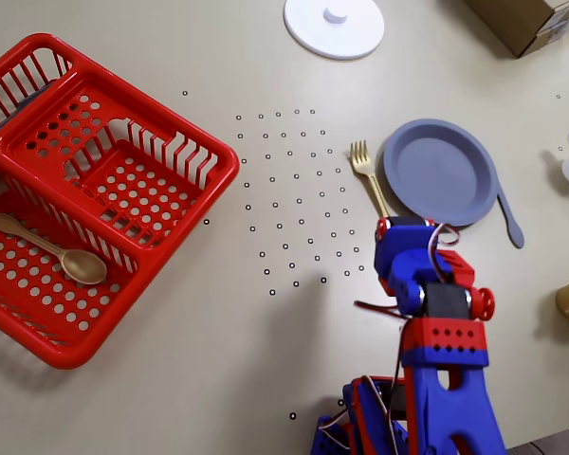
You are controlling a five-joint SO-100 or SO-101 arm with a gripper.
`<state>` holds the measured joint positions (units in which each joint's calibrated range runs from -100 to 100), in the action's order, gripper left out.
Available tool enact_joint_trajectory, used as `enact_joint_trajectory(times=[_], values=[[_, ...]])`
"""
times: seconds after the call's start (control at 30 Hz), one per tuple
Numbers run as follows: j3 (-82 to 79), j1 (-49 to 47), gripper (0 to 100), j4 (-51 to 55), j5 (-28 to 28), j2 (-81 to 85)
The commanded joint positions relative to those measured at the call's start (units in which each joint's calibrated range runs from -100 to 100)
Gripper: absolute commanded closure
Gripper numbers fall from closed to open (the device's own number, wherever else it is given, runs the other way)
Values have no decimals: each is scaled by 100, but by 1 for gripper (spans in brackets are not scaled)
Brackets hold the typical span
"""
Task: Push the fork on the left side of the plate
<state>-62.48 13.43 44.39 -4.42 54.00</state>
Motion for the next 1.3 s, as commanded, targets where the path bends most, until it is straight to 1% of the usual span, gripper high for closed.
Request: enact_joint_trajectory(times=[0.0, 0.23, 0.6, 0.83, 1.13, 1.27], values=[[-624, -302, 100, -395, 210, 1041], [-2356, -524, 100, -467, 269, 2732], [-3653, -438, 100, -411, 278, 3983], [-3734, -517, 100, -17, 332, 4177], [-3743, -503, 100, 700, 274, 4177], [-3743, -532, 100, 708, 327, 4177]])
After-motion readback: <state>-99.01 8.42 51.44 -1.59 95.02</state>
